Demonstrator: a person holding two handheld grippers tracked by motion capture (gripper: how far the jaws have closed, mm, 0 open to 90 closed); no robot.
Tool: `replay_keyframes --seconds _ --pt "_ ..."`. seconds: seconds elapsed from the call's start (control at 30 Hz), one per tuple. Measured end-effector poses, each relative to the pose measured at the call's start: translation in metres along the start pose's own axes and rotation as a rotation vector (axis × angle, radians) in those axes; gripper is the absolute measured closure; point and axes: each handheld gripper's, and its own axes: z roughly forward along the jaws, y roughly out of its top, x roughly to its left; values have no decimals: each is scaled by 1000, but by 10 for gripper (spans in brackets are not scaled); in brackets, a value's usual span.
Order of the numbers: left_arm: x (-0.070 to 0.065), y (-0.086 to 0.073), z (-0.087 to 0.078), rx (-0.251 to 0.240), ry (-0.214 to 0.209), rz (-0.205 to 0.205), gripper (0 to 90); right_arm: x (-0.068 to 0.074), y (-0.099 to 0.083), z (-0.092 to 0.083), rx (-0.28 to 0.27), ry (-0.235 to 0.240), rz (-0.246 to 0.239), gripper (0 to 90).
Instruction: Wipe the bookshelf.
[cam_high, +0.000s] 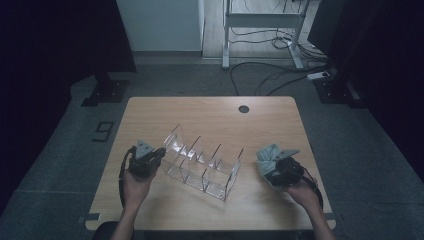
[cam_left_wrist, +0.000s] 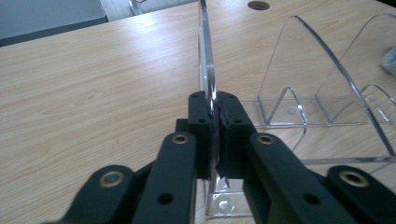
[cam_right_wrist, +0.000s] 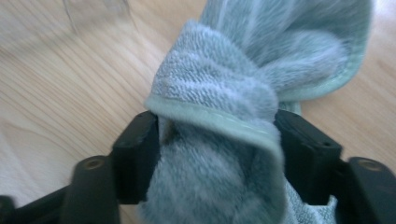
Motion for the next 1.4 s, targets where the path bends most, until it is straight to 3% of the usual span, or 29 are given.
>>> replay_keyframes --seconds 0.23,0.37,0.6,0.8,1.0,1.4 --pt "-4 3 -3 -18 -14 21 566 -2 5 -18 -106 19 16 260" --pt "-4 5 -9 -23 -29 17 471 0 8 -22 -129 22 3 258" --pt "-7 11 -24 -28 -51 21 296 9 16 -28 -192 72 -20 253" --pt "-15 14 -36 -39 -85 31 265 18 25 -34 -241 117 -55 251" --pt "-27 11 -37 -20 -142 40 253 25 32 -35 -262 141 -75 251" --pt "-34 -4 -35 34 -159 44 219 39 52 -31 -278 192 -117 240"
